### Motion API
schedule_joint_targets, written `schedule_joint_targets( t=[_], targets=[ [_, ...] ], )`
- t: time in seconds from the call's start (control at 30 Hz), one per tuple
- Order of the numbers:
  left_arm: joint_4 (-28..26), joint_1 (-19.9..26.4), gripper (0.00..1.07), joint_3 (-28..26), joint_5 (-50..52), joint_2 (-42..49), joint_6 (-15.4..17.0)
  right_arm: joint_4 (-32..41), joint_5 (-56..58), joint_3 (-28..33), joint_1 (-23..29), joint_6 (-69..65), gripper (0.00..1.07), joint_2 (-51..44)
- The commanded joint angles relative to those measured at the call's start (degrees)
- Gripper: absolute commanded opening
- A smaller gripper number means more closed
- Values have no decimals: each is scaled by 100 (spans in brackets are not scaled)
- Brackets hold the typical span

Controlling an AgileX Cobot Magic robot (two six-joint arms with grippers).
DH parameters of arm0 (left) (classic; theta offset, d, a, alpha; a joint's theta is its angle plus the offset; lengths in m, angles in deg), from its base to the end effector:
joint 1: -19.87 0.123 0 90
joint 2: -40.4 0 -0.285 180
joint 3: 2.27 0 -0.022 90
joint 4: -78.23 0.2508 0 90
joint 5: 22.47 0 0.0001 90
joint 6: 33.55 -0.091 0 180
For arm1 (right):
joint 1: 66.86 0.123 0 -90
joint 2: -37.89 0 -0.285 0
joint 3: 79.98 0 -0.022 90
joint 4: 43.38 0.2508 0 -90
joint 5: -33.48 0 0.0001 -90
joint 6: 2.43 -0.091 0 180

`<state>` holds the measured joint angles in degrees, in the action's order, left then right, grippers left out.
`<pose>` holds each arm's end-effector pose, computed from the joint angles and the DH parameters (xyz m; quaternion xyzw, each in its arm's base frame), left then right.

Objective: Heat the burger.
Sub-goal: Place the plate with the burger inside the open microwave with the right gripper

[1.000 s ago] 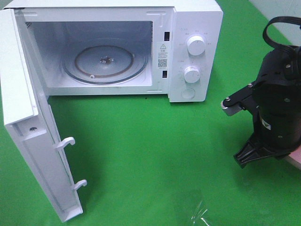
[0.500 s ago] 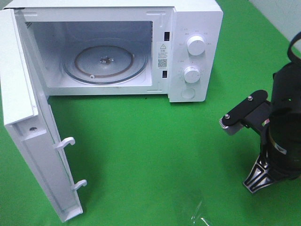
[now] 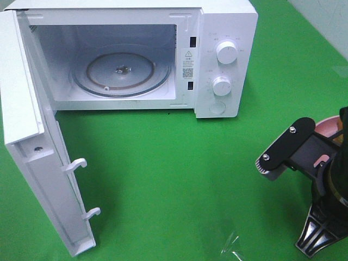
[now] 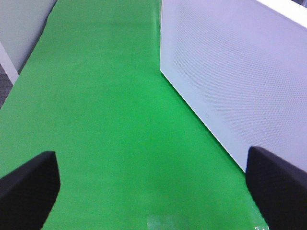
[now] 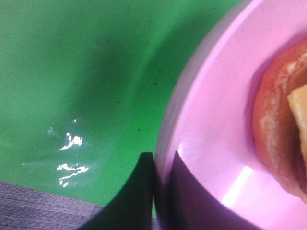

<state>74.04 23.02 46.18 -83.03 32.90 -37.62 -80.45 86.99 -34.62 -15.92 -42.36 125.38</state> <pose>-0.0055 -0.0061 0.2783 0.0083 0.8498 -0.0033 0.5270 0.1516 0.1168 0.1737 -0.2928 0.9228 -0.2092 0.1374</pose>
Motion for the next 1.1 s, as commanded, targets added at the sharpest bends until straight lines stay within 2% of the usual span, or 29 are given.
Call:
schedule_joint_targets(
  t=[0.03, 0.63, 0.83, 1.1],
  targets=[
    [-6, -40, 97, 17, 80, 126, 29, -235, 264, 115, 229, -34, 0, -103],
    [-6, -40, 97, 17, 80, 126, 29, -275, 264, 149, 1404, -6, 0, -109],
    [-6, -40, 97, 17, 80, 126, 29, -498, 264, 149, 1816, 17, 0, -109],
    [-6, -40, 97, 17, 80, 126, 29, -630, 189, 149, 1988, 453, 0, -97]
  ],
)
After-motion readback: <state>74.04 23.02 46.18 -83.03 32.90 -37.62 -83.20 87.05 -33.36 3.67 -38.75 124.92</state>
